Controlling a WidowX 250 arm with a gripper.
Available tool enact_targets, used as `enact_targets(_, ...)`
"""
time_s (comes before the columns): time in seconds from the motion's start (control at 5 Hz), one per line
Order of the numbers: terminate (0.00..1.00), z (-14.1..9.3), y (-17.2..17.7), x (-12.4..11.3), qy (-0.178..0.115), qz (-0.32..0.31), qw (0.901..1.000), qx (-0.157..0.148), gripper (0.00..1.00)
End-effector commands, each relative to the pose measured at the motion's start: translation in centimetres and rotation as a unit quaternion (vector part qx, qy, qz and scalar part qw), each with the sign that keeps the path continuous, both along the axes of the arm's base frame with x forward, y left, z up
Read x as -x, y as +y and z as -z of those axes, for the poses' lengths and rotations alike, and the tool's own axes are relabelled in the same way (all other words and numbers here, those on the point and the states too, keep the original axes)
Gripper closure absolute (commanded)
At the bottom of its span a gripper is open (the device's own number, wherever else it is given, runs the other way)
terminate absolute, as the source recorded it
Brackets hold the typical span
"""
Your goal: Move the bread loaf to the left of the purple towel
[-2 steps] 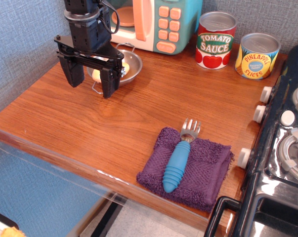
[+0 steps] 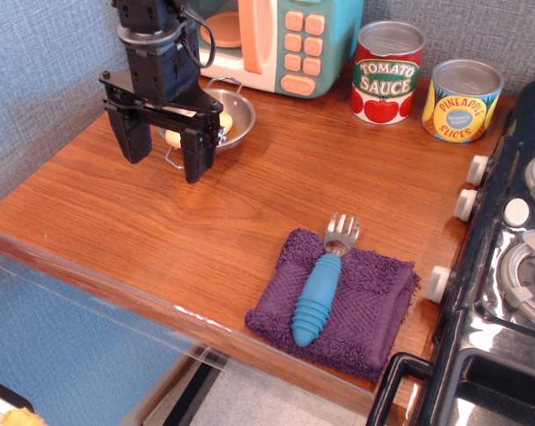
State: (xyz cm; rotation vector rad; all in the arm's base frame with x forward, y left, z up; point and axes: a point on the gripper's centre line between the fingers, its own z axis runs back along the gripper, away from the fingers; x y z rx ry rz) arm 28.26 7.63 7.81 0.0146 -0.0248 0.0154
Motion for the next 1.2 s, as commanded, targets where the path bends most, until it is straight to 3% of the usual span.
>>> enact_targets(0.0, 0.00, -2.3, 2.0, -5.9, -0.036, -0.050, 0.9981, -0.005, 0.00)
enact_targets(0.4, 0.00, -1.0, 4.1, -10.1, -0.021, -0.094, 0.9951, -0.022, 0.00)
enact_targets(0.8, 0.00, 2.7, 5.7, -10.8, 0.024, -0.102, 0.9930, -0.054, 0.00)
enact_targets(1.0, 0.00, 3.5, 5.9, -10.8, 0.034, -0.105, 0.9924, -0.055, 0.00)
